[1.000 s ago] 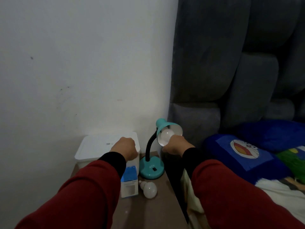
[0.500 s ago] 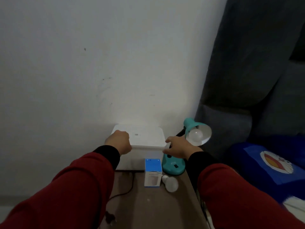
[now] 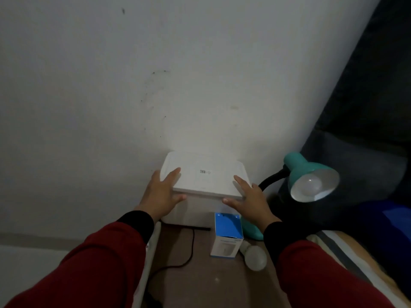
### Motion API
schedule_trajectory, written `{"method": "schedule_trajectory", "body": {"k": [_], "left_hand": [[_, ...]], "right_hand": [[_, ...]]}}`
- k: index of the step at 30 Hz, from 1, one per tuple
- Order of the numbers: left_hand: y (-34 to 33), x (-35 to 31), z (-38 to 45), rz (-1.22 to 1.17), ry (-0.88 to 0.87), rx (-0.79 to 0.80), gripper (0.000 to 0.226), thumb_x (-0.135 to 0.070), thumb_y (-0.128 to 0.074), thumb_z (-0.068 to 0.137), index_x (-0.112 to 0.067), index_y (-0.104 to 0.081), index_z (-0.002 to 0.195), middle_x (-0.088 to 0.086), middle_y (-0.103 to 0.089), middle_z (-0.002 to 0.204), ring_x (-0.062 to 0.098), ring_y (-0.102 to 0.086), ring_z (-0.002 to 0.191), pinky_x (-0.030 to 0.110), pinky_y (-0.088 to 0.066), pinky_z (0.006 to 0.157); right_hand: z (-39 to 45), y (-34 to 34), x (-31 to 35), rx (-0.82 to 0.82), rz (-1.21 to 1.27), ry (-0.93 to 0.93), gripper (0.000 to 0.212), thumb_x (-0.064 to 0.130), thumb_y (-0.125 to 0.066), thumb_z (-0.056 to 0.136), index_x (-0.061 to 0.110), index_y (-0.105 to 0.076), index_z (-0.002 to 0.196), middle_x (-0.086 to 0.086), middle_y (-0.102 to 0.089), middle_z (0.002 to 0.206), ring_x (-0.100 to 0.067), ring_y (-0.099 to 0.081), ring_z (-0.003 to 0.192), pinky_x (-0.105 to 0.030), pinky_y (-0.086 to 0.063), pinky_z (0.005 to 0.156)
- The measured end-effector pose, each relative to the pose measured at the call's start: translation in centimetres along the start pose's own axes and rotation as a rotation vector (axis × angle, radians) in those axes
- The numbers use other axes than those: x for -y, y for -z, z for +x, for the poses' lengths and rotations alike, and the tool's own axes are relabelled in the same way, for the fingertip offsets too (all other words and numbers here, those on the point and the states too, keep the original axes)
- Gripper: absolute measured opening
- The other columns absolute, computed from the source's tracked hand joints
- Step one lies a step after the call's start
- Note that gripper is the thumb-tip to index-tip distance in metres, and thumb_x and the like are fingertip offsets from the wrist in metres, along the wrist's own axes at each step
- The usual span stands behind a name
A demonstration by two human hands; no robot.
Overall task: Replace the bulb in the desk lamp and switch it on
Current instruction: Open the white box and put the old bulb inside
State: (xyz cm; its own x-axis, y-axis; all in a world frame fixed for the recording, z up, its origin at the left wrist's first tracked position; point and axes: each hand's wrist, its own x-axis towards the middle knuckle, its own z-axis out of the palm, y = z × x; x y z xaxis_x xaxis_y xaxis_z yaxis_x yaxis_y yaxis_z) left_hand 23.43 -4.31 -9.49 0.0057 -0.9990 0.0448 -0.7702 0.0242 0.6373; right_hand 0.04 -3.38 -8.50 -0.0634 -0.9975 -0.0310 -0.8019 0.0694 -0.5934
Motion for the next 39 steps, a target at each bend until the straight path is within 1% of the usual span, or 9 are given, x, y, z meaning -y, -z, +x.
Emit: {"method": "schedule_trajectory", "body": {"k": [3, 7, 14, 22, 27, 29, 31, 35, 39], "left_hand": [[-0.4, 0.3, 0.6, -0.057, -0.020, -0.017, 0.080, -0.034, -0.071, 0.080, -0.026, -0.027, 0.146, 0.014, -0.022, 0.147, 0.030, -0.029, 0.135, 0.034, -0.028, 0.112], [-0.2, 0.7, 1.1, -0.120, -0.029, -0.029, 0.082, -0.033, -0.075, 0.076, -0.021, -0.032, 0.144, 0.012, -0.026, 0.147, 0.026, -0.030, 0.135, 0.031, -0.028, 0.111], [0.3, -0.3, 0.9, -0.162, 0.005, -0.091, 0.082, -0.047, -0.073, 0.074, -0.018, -0.038, 0.142, 0.009, -0.024, 0.149, 0.024, -0.031, 0.136, 0.031, -0.030, 0.111], [2.5, -2.1, 0.0, -0.149, 0.008, -0.137, 0.084, -0.049, -0.073, 0.073, -0.014, -0.039, 0.142, 0.011, -0.031, 0.146, 0.026, -0.032, 0.135, 0.033, -0.028, 0.113], [3.0, -3.0, -3.7, -0.114, -0.018, -0.152, 0.088, -0.053, -0.072, 0.071, -0.012, -0.039, 0.142, 0.013, -0.034, 0.144, 0.027, -0.035, 0.134, 0.034, -0.029, 0.114], [3.0, -3.2, -6.0, -0.092, -0.020, -0.150, 0.088, -0.053, -0.072, 0.071, -0.013, -0.039, 0.142, 0.013, -0.035, 0.143, 0.028, -0.035, 0.134, 0.035, -0.029, 0.115], [2.7, -3.3, -8.7, -0.094, -0.024, -0.134, 0.089, -0.054, -0.073, 0.070, -0.013, -0.039, 0.142, 0.013, -0.036, 0.143, 0.028, -0.035, 0.134, 0.037, -0.030, 0.115], [1.2, -3.2, -14.5, -0.091, -0.014, -0.095, 0.087, -0.051, -0.072, 0.072, -0.012, -0.039, 0.142, 0.012, -0.034, 0.143, 0.027, -0.035, 0.134, 0.036, -0.031, 0.113], [-1.1, -2.3, -20.0, -0.055, -0.002, -0.067, 0.087, -0.052, -0.072, 0.072, -0.012, -0.039, 0.142, 0.012, -0.033, 0.146, 0.029, -0.033, 0.136, 0.037, -0.029, 0.113]], "right_hand": [[0.9, -0.6, -0.5, -0.001, 0.036, -0.003, 0.083, 0.043, -0.071, 0.078, 0.026, -0.030, 0.148, -0.014, -0.027, 0.151, -0.030, -0.030, 0.139, -0.032, -0.026, 0.114], [1.3, -0.4, -0.9, -0.039, 0.025, 0.006, 0.079, 0.040, -0.074, 0.076, 0.015, -0.042, 0.143, -0.016, -0.035, 0.144, -0.028, -0.036, 0.135, -0.027, -0.026, 0.113], [1.6, 0.6, -0.3, -0.112, 0.012, 0.043, 0.079, 0.049, -0.074, 0.072, 0.011, -0.051, 0.136, -0.015, -0.049, 0.133, -0.029, -0.047, 0.126, -0.036, -0.039, 0.109], [0.5, 2.9, 1.6, -0.179, 0.051, 0.092, 0.078, 0.044, -0.077, 0.072, 0.006, -0.052, 0.135, -0.013, -0.048, 0.138, -0.025, -0.046, 0.129, -0.027, -0.035, 0.108], [-3.6, 3.8, 1.8, -0.182, 0.083, 0.096, 0.080, 0.042, -0.077, 0.072, 0.006, -0.048, 0.138, -0.013, -0.041, 0.142, -0.025, -0.041, 0.133, -0.029, -0.031, 0.114], [-6.1, 3.8, 1.3, -0.183, 0.101, 0.086, 0.079, 0.039, -0.077, 0.073, 0.005, -0.048, 0.138, -0.012, -0.041, 0.144, -0.024, -0.041, 0.134, -0.027, -0.029, 0.113], [-8.9, 3.5, 0.4, -0.175, 0.097, 0.071, 0.078, 0.039, -0.077, 0.073, 0.006, -0.048, 0.138, -0.011, -0.041, 0.145, -0.024, -0.041, 0.134, -0.025, -0.028, 0.111], [-14.5, 2.5, -1.9, -0.158, 0.111, 0.022, 0.081, 0.044, -0.077, 0.071, 0.010, -0.049, 0.138, -0.011, -0.043, 0.144, -0.025, -0.042, 0.133, -0.031, -0.031, 0.114], [-19.8, 0.7, -4.2, -0.141, 0.122, -0.016, 0.078, 0.039, -0.078, 0.072, 0.009, -0.049, 0.138, -0.008, -0.037, 0.148, -0.024, -0.037, 0.136, -0.028, -0.026, 0.114]]}}
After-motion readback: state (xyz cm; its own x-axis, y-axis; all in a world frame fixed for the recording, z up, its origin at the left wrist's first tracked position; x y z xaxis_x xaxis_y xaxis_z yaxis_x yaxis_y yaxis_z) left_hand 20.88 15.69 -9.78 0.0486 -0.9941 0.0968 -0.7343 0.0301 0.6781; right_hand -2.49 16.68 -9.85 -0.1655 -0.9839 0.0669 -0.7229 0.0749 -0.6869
